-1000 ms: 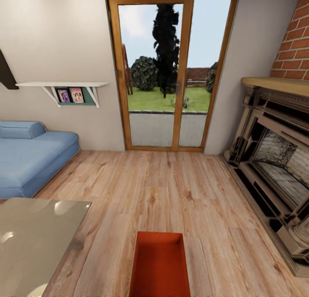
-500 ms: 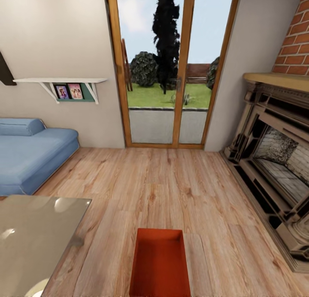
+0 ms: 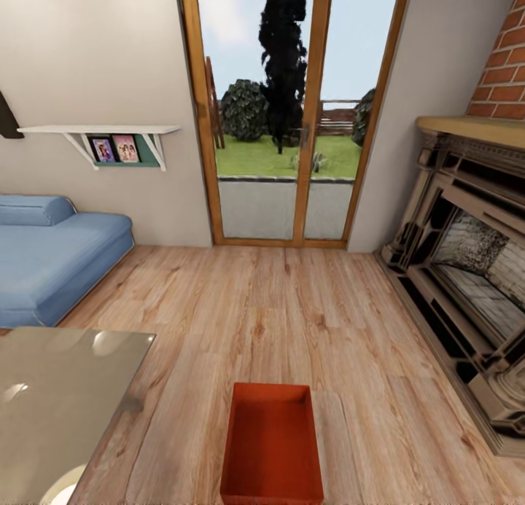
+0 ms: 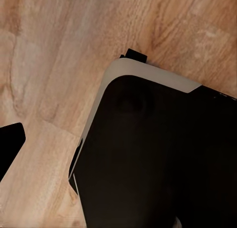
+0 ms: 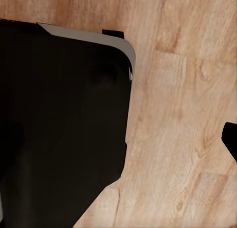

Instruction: Move the two storage containers from the living room to the garage. In the garage, place one container on the floor and stack the other container on top of it (either order is fine).

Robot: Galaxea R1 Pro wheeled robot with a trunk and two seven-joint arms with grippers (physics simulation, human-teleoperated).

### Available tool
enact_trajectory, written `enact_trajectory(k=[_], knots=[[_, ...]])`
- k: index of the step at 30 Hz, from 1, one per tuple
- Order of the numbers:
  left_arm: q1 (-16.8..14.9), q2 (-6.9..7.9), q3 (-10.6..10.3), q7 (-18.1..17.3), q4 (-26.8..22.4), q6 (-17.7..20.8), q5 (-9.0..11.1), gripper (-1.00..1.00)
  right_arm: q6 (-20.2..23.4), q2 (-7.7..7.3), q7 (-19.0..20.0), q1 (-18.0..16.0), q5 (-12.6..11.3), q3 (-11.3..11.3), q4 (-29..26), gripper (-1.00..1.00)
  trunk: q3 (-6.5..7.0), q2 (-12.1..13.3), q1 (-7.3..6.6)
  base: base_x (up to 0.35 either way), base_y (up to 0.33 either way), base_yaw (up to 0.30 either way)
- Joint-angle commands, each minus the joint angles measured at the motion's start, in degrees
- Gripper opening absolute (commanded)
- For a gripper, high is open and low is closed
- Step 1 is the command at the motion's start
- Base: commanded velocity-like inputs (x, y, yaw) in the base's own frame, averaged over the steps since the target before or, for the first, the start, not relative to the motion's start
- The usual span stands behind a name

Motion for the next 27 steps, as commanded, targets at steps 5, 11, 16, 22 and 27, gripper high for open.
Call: enact_trajectory(k=[5,11,16,22,27], knots=[[0.0,0.00,-0.5,0.2,0.0,-0.1,0.4,1.00,-0.2,0.00,-0.3,-0.1,0.6,-0.1,0.2,1.00,-0.53,0.0,0.00,0.000,0.000,0.000],[0.0,0.00,-0.5,0.2,0.0,-0.1,0.4,1.00,-0.2,0.00,-0.2,-0.1,0.6,-0.1,0.2,1.00,-1.08,0.0,0.00,0.000,0.000,0.000],[0.0,0.00,-0.5,0.2,0.0,-0.1,0.4,1.00,-0.2,0.00,-0.2,-0.1,0.6,0.0,0.2,1.00,-1.55,0.0,0.00,0.000,0.000,0.000],[0.0,0.00,-0.5,0.2,0.0,-0.1,0.4,1.00,-0.2,0.00,-0.2,-0.1,0.6,-0.1,0.2,1.00,-2.10,0.0,0.00,0.000,0.000,0.000],[0.0,0.00,-0.5,0.2,0.0,-0.1,0.4,1.00,-0.2,0.00,-0.2,-0.1,0.6,-0.1,0.2,1.00,-2.57,0.0,0.00,0.000,0.000,0.000]])
